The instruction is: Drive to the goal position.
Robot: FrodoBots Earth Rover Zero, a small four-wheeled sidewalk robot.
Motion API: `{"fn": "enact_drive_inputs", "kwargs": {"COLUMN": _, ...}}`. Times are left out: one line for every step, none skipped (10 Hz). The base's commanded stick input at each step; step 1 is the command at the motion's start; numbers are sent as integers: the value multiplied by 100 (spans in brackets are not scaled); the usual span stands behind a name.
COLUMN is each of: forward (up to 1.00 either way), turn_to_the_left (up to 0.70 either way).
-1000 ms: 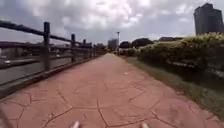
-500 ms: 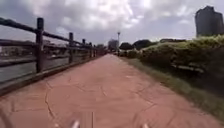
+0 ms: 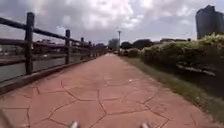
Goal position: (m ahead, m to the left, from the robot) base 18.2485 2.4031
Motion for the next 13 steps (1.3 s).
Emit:
{"fn": "enact_drive_inputs", "kwargs": {"forward": 70, "turn_to_the_left": -9}}
{"fn": "enact_drive_inputs", "kwargs": {"forward": 70, "turn_to_the_left": -1}}
{"fn": "enact_drive_inputs", "kwargs": {"forward": 70, "turn_to_the_left": 0}}
{"fn": "enact_drive_inputs", "kwargs": {"forward": 70, "turn_to_the_left": 0}}
{"fn": "enact_drive_inputs", "kwargs": {"forward": 70, "turn_to_the_left": 0}}
{"fn": "enact_drive_inputs", "kwargs": {"forward": 70, "turn_to_the_left": 0}}
{"fn": "enact_drive_inputs", "kwargs": {"forward": 70, "turn_to_the_left": 0}}
{"fn": "enact_drive_inputs", "kwargs": {"forward": 70, "turn_to_the_left": 0}}
{"fn": "enact_drive_inputs", "kwargs": {"forward": 70, "turn_to_the_left": 0}}
{"fn": "enact_drive_inputs", "kwargs": {"forward": 70, "turn_to_the_left": 0}}
{"fn": "enact_drive_inputs", "kwargs": {"forward": 70, "turn_to_the_left": 0}}
{"fn": "enact_drive_inputs", "kwargs": {"forward": 70, "turn_to_the_left": 0}}
{"fn": "enact_drive_inputs", "kwargs": {"forward": 70, "turn_to_the_left": 0}}
